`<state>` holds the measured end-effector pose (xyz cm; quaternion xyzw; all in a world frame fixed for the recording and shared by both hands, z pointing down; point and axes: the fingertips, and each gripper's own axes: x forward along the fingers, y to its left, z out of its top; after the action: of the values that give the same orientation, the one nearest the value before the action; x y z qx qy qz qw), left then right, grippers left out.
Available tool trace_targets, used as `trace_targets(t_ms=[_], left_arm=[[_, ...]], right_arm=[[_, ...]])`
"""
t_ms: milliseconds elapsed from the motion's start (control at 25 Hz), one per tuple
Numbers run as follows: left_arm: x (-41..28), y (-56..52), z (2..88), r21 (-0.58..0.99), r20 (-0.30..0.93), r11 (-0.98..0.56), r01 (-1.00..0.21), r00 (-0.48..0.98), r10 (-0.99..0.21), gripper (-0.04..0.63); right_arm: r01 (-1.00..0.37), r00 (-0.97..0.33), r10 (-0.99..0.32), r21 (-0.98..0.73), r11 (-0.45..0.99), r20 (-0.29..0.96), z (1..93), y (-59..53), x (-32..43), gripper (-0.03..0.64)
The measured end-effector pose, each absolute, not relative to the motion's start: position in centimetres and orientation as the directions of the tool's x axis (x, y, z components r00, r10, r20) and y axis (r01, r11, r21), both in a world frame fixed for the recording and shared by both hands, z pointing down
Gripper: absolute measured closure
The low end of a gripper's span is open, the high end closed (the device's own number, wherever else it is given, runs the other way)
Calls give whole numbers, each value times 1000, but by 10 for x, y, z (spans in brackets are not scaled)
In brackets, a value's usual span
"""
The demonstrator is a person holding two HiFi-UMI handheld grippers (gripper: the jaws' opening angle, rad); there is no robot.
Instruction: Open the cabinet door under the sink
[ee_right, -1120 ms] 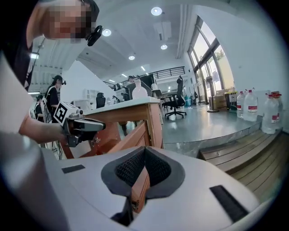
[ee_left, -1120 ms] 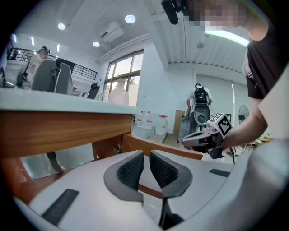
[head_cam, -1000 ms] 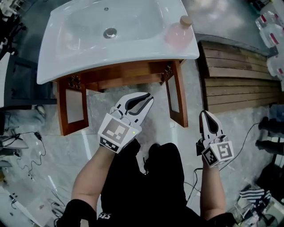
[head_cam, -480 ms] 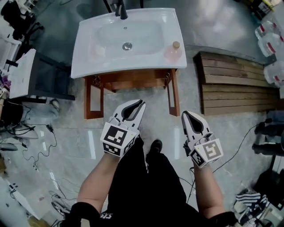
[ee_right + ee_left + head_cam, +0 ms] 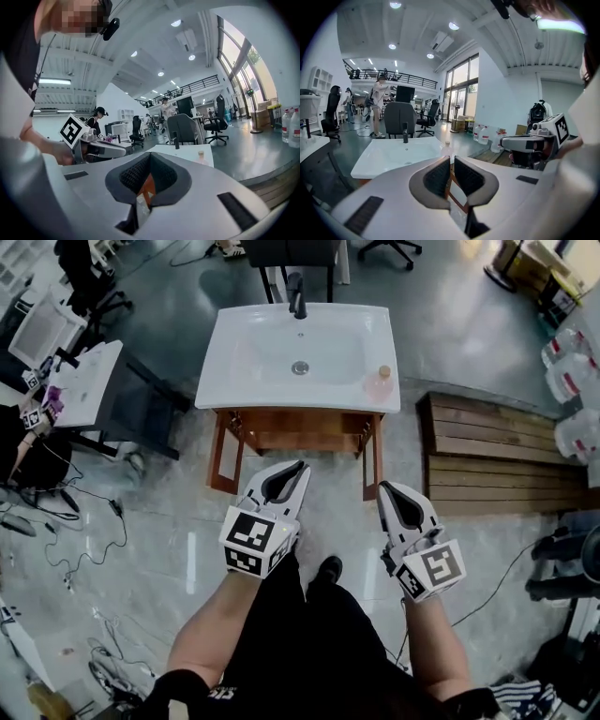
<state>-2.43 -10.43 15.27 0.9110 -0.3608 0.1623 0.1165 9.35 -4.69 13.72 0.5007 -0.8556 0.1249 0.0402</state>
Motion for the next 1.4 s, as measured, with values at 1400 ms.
trace_targets(t_ms=[1400], left_arm=[[-234,-189,63,56,283,-573,-818,563,-776,554]], right_arm=[[-874,-486,-868,-32,485,99,18,-126,-43,606]])
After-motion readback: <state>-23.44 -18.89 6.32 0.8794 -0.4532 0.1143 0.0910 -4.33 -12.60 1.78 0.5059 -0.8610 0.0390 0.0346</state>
